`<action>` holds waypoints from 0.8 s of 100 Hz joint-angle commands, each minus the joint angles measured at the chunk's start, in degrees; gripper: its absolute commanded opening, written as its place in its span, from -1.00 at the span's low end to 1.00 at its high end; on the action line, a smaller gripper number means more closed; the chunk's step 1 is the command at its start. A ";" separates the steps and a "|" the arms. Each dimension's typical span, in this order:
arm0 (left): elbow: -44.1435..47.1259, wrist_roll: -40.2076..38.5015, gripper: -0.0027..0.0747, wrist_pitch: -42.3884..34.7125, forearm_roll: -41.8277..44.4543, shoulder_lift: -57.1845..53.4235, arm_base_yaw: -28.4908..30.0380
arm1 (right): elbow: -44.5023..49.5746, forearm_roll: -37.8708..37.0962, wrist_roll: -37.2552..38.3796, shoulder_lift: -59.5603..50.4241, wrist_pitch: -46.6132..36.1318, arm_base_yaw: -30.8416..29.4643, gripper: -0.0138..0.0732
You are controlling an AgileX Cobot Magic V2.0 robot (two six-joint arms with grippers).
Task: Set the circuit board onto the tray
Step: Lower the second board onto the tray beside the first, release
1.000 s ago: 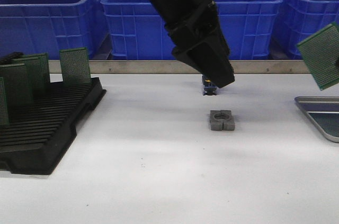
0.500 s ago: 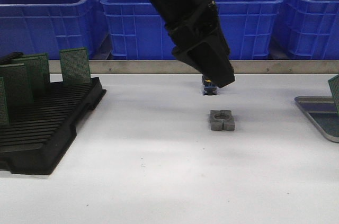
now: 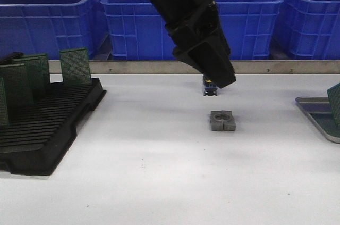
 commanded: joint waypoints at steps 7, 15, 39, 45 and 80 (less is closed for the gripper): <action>-1.68 -0.12 0.56 -1.03 -2.76 -3.26 -0.37 | -1.39 2.24 -0.29 -2.56 0.78 -0.42 -0.26; -1.68 -0.12 0.56 -1.03 -2.76 -3.26 -0.37 | -1.39 2.24 -0.29 -2.56 0.44 -0.42 0.00; -1.68 -0.12 0.56 -1.03 -2.76 -3.26 -0.37 | -1.39 2.18 -0.29 -2.56 -2.66 -0.85 0.48; -1.68 -0.12 0.56 -1.03 -2.76 -3.26 -0.37 | -1.39 2.18 -0.29 -2.56 -3.05 -1.14 0.49; -1.68 -0.12 0.56 -1.65 -2.76 -3.26 -0.37 | -1.39 2.34 -0.29 -2.56 -2.70 -1.40 0.49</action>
